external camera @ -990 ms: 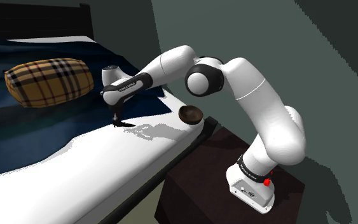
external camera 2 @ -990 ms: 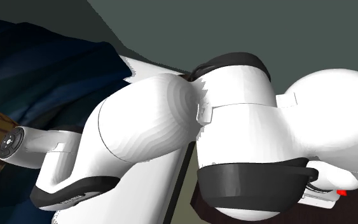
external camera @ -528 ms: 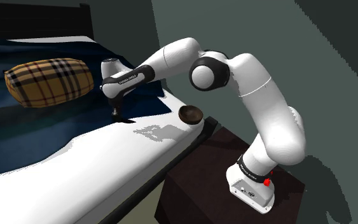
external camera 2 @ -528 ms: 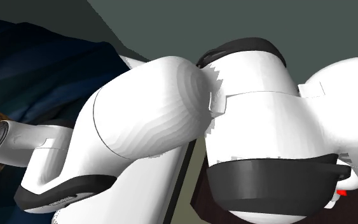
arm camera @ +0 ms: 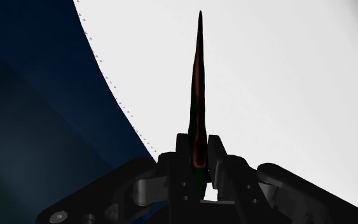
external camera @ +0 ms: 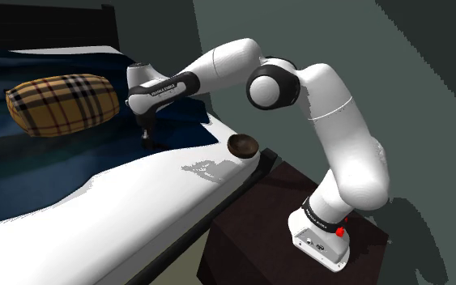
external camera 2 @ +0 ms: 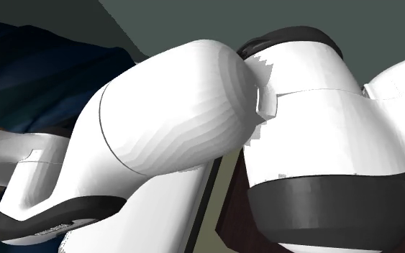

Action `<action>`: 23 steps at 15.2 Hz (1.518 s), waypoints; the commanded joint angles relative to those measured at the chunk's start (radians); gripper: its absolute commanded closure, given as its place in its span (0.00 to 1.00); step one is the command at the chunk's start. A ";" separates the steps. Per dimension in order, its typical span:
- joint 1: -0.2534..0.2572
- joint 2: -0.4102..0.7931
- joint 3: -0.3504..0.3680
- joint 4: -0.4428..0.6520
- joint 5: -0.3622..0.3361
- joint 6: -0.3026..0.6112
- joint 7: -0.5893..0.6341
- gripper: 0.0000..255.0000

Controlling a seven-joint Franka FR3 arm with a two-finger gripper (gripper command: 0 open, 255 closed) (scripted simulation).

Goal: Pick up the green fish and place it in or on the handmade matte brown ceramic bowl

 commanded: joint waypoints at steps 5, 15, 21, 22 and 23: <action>-0.004 -0.057 0.003 -0.013 0.004 -0.044 -0.002 1.00; -0.139 -0.295 -0.014 -0.424 0.014 0.127 -0.133 1.00; -0.230 -0.404 -0.036 -0.609 0.020 0.206 -0.239 1.00; -0.245 -0.419 -0.040 -0.635 0.021 0.217 -0.258 1.00; -0.260 -0.434 -0.045 -0.659 0.022 0.227 -0.277 1.00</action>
